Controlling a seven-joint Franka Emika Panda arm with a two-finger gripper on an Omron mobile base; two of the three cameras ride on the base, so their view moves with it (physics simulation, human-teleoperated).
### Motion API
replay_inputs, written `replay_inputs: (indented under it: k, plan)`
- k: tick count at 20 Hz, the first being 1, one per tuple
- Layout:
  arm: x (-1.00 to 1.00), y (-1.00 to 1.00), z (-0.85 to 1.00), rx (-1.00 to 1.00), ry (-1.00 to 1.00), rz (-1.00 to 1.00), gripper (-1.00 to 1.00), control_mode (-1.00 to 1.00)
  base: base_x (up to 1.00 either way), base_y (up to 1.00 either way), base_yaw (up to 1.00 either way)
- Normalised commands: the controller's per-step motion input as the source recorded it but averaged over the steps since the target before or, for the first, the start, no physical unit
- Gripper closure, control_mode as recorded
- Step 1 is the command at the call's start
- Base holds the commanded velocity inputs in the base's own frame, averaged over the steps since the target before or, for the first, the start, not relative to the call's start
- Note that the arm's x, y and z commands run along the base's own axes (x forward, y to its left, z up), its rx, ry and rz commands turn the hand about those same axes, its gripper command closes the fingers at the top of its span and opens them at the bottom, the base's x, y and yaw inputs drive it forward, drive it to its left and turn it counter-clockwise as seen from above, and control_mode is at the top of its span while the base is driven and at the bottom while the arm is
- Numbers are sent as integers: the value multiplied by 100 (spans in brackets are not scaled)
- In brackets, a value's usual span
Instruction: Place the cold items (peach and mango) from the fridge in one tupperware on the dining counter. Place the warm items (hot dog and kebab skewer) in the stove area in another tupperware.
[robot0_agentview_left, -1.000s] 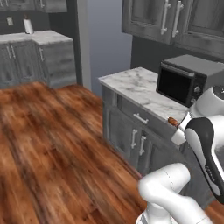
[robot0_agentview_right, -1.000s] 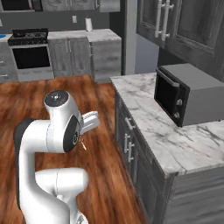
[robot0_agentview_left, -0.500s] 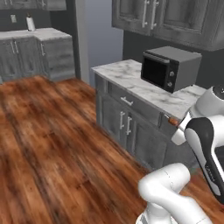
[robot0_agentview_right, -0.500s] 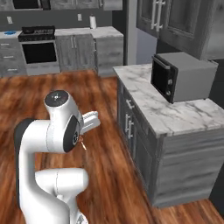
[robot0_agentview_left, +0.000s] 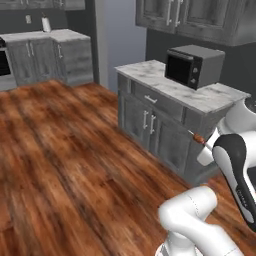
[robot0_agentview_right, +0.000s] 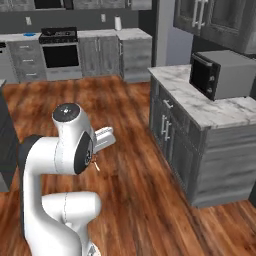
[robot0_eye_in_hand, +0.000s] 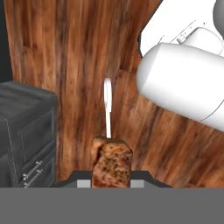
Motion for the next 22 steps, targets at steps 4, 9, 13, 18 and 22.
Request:
replay_inputs:
  k: [4, 9, 13, 18, 22]
  plan:
    - [0, 0, 0, 0, 0, 0, 100, 100, -96, 93, 0]
    - [0, 0, 0, 0, 0, 0, 100, 100, -53, 100, -1]
    - [0, 0, 0, 0, 0, 0, 100, 100, -8, 100, -11]
    - [0, 0, 0, 0, 0, 0, 100, 100, -1, 100, -15]
    - [0, 0, 0, 0, 0, 0, 100, 100, 0, 100, -15]
